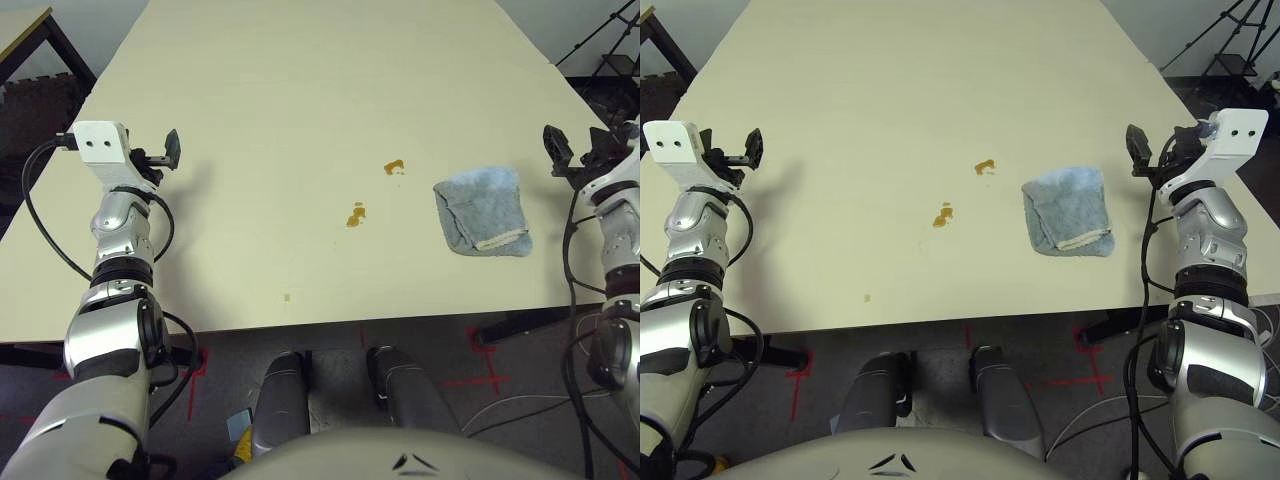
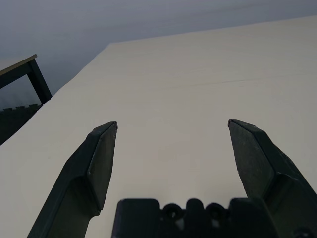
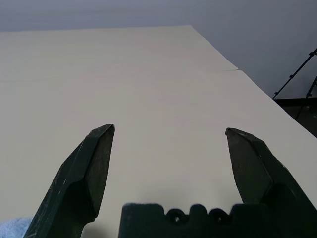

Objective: Wipe the water off the table with a rag.

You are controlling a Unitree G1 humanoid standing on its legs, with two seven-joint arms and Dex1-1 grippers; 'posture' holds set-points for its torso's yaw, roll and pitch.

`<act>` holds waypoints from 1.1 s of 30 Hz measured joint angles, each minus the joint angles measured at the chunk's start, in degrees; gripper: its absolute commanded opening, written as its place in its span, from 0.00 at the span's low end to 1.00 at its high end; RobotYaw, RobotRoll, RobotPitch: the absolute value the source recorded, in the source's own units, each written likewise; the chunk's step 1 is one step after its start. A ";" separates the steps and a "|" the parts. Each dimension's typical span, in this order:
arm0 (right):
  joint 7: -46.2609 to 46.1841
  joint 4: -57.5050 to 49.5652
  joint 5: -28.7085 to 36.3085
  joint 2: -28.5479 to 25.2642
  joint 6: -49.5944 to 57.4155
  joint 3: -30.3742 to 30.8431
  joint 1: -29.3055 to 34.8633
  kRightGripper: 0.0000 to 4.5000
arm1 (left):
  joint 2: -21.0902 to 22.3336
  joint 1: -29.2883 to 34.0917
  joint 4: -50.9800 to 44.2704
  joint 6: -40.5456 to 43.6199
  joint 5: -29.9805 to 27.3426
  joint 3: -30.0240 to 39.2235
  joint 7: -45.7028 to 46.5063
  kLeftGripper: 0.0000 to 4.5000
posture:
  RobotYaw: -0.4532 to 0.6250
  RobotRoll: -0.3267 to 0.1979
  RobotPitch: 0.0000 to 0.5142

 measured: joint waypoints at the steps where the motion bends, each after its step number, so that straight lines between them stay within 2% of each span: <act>1: 0.00 0.00 0.00 0.00 0.00 0.00 0.00 0.99 | 0.00 0.00 0.00 0.00 0.00 0.00 0.00 1.00 | 0.33 0.62 0.26; 10: -0.17 -0.06 -0.01 0.54 -0.08 -0.05 0.00 0.99 | -0.23 -1.61 0.19 0.21 0.00 -0.08 -1.05 1.00 | 0.31 0.62 0.27; 14: -0.18 -0.93 0.00 0.68 0.14 -0.01 0.00 0.99 | -0.33 -3.48 0.15 0.64 -0.32 -0.20 -6.80 1.00 | 0.31 0.62 0.26; 17: -0.15 -1.34 -0.01 0.71 0.51 0.04 0.01 0.99 | -1.60 -3.53 -0.89 2.24 -2.31 -0.20 -14.12 1.00 | 0.31 0.62 0.26; 20: -0.15 -1.47 -0.06 0.96 0.58 0.15 -0.04 0.99 | -3.55 -1.73 -5.79 4.80 -4.72 -1.35 -23.78 1.00 | 0.31 0.62 0.27; 27: -0.40 -1.47 -0.16 1.13 0.62 0.12 -0.01 0.99 | -3.86 6.39 -20.30 16.14 -9.36 -5.94 -42.75 1.00 | 0.29 0.62 0.28; 33: -0.94 -2.20 -0.14 1.08 1.17 -0.04 1.68 0.99 | 0.29 13.03 -31.62 28.80 -12.63 -9.05 -53.77 1.00 | 0.28 0.62 0.29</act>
